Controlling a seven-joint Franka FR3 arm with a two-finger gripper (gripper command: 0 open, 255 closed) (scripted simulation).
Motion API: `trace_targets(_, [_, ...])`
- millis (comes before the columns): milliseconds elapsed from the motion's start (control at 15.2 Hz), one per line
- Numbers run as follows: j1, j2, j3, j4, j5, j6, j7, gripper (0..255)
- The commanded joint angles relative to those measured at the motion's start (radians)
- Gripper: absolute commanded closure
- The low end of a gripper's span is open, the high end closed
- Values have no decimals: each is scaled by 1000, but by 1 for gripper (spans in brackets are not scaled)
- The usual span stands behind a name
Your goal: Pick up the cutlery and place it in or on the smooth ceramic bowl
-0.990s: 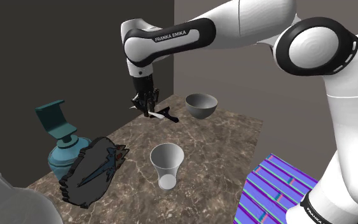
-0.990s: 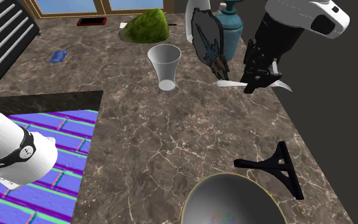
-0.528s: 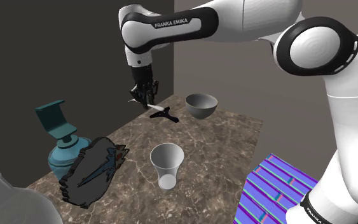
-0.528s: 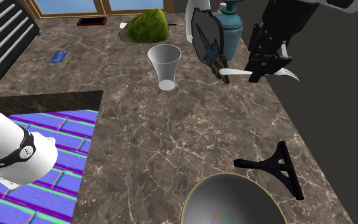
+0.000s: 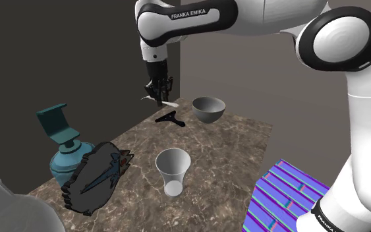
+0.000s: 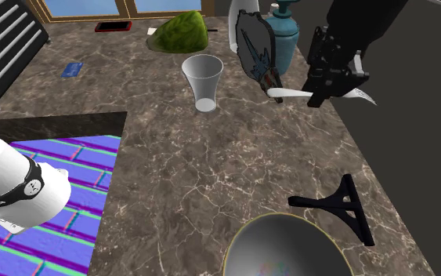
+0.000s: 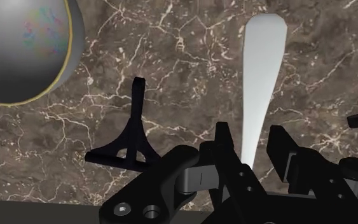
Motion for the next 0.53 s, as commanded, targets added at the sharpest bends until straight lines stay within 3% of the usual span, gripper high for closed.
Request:
trace_targets(0, [-35, -42, -8, -62, 8, 22, -39, 255])
trace_targets(462, [-150, -159, -51, -240, 29, 89, -185, 255])
